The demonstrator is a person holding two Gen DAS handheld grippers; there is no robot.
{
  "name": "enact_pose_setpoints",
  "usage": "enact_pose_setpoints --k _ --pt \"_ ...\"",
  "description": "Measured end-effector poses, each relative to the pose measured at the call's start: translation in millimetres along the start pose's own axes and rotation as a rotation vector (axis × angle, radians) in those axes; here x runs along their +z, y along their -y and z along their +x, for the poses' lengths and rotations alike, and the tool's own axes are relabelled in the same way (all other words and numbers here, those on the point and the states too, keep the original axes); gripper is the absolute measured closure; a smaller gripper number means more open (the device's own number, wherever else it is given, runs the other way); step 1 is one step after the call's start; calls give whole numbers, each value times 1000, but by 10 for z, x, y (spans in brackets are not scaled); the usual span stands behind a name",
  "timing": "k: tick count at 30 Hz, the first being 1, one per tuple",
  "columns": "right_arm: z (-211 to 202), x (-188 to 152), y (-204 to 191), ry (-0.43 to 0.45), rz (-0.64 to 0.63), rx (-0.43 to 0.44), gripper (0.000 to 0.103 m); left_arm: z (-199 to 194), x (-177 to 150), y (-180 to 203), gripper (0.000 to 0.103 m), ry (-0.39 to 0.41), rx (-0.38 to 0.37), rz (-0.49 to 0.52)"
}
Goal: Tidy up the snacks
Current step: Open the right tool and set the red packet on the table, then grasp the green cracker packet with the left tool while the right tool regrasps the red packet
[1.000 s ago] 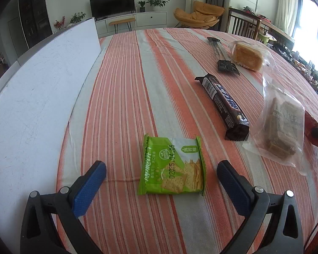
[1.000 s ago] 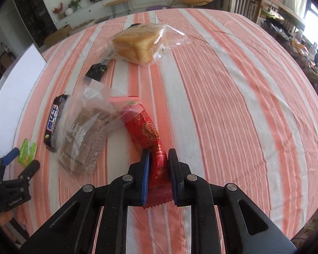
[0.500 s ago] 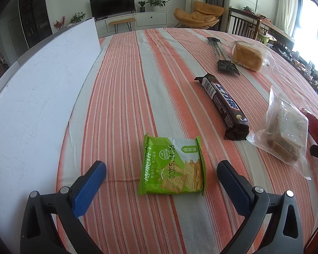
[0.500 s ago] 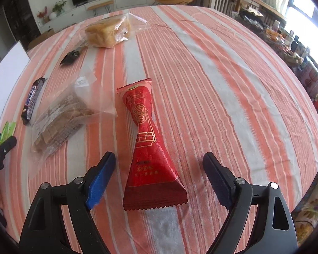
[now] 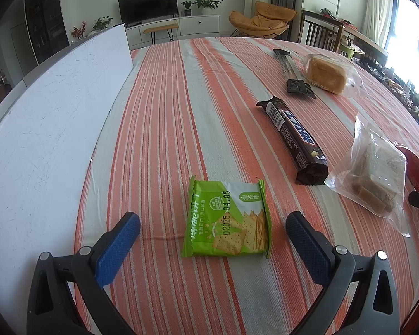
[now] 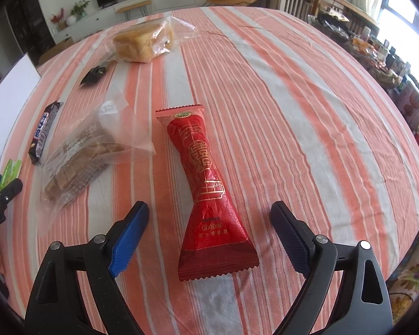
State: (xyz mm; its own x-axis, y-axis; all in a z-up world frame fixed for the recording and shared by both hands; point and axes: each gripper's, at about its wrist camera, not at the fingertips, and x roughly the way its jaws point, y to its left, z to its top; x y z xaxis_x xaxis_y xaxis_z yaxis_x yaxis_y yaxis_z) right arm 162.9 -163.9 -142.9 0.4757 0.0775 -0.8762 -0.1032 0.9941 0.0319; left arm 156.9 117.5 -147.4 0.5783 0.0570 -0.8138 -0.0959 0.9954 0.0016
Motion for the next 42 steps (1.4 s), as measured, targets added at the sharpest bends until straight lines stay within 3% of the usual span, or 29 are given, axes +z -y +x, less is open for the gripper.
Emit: enact_pose_setpoints --k 42 --pt "20 5 3 -7 1 -9 9 0 0 0 0 0 -1 0"
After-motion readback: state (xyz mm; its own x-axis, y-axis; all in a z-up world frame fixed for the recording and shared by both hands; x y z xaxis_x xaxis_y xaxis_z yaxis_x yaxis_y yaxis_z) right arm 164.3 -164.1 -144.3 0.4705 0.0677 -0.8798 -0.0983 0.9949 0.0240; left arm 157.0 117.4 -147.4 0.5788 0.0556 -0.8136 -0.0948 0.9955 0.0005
